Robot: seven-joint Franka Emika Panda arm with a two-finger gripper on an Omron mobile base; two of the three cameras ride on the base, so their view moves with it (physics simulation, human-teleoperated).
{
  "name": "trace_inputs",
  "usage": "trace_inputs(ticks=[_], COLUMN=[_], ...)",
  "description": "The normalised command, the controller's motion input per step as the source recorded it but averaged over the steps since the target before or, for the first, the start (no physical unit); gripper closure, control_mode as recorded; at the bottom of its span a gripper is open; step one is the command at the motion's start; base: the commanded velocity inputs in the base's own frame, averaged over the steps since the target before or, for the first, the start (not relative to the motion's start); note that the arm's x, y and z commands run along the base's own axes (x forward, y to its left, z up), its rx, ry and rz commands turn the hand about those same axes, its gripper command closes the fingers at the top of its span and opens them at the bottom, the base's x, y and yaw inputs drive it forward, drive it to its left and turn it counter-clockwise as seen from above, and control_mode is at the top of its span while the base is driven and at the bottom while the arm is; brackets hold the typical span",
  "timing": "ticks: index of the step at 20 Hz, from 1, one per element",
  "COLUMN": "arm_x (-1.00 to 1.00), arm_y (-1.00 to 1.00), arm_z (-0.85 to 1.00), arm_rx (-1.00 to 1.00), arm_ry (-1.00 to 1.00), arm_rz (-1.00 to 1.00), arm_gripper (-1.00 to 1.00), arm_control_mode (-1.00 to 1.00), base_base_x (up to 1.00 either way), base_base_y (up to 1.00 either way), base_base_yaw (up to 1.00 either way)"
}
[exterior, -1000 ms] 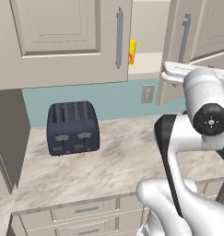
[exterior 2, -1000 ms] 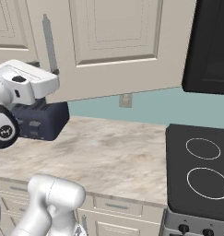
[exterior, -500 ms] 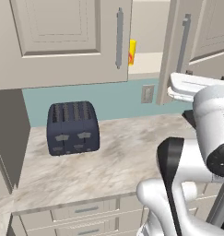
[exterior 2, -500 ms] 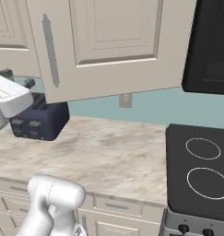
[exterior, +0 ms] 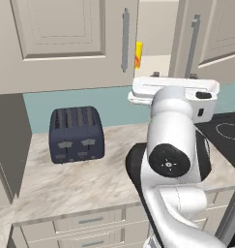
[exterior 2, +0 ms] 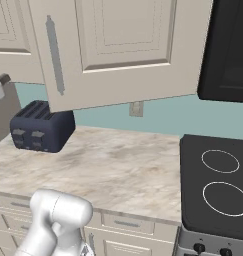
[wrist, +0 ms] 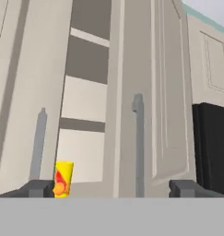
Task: Open the cabinet directly in front. Then move the liquor and the cup to the dining counter with the jar on it.
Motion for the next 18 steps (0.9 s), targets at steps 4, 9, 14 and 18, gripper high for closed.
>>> trace_inputs(ticks=[4,9,14,18], arm_x=[0.88,0.91,0.77,0.49], arm_y=[0.17,0.15,0.06,-0.06], arm_z=[0.00,0.00,0.00,0.00], arm_rx=[-0.01,0.00,0.00,0.00], arm_ry=[0.04,0.04,0.05,0.03], arm_rz=[-0.11,-0.11,-0.25,-0.35], arm_gripper=[-1.00,-1.00,-1.00,-1.00], arm_control_mode=[-1.00,-1.00,-1.00,-1.00], base_base_x=[0.00,0.00,0.00,0.00], base_base_y=[0.00,0.00,0.00,0.00], base_base_yaw=[0.00,0.00,0.00,0.00])
